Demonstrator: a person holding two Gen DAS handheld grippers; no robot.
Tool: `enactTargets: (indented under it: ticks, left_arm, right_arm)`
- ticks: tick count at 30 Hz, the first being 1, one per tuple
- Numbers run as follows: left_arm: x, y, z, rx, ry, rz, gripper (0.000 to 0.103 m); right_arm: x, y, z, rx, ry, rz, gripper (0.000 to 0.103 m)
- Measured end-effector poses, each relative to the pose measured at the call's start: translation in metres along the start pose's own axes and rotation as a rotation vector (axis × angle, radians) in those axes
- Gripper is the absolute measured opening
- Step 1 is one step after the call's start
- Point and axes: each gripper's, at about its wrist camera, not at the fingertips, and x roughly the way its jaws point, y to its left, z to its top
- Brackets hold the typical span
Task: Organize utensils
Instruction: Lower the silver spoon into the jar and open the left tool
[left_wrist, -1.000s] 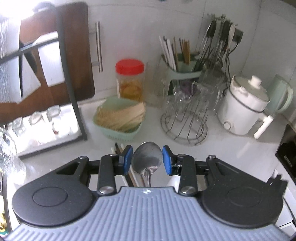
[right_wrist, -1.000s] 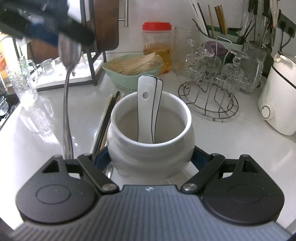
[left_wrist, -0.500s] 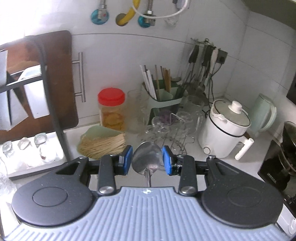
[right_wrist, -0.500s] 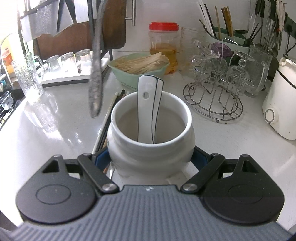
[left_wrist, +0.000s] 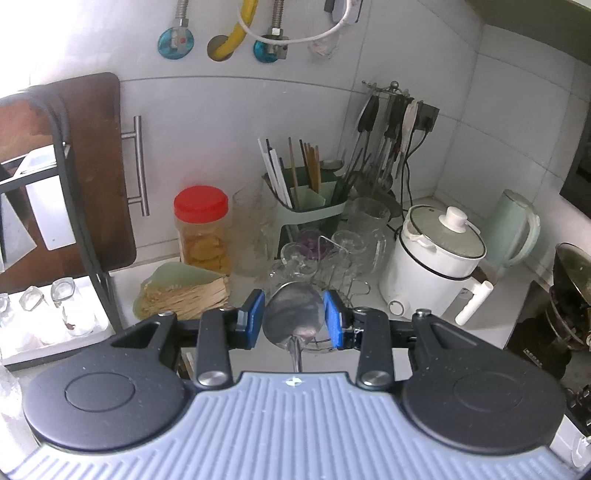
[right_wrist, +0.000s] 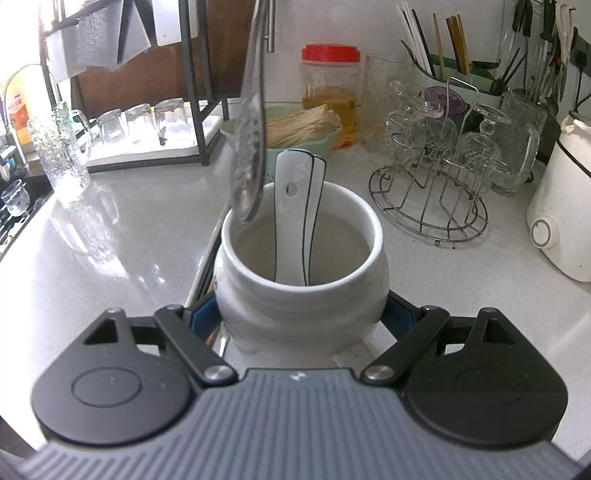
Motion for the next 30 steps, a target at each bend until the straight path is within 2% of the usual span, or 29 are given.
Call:
enactTargets:
  ticks: [6,11,19,23,30]
  left_arm:
    - [0.007,-0.01,-0.01,0.045,0.038,-0.006,0.04]
    - [0.012,-0.014,-0.016,0.059,0.106,-0.032,0.04]
    - [0.03,-0.015,-0.021,0.072,0.299,-0.084,0.04]
    - [0.037,-0.019,-0.024,0.114,0.365,-0.096,0.04]
    - [0.049,-0.014,-0.029,0.086,0.474,-0.122,0.04]
  right_arm:
    - [0.0,0.0,0.0,0.001,0.0,0.002,0.091]
    - [0.0,0.0,0.0,0.003,-0.003,0.002,0.091]
    - [0.0,0.0,-0.001,0.007,-0.011,0.003,0.091]
    - [0.0,-0.001,0.0,0.007,-0.012,0.004,0.091]
    - [0.0,-0.001,-0.001,0.006,-0.017,0.005,0.091]
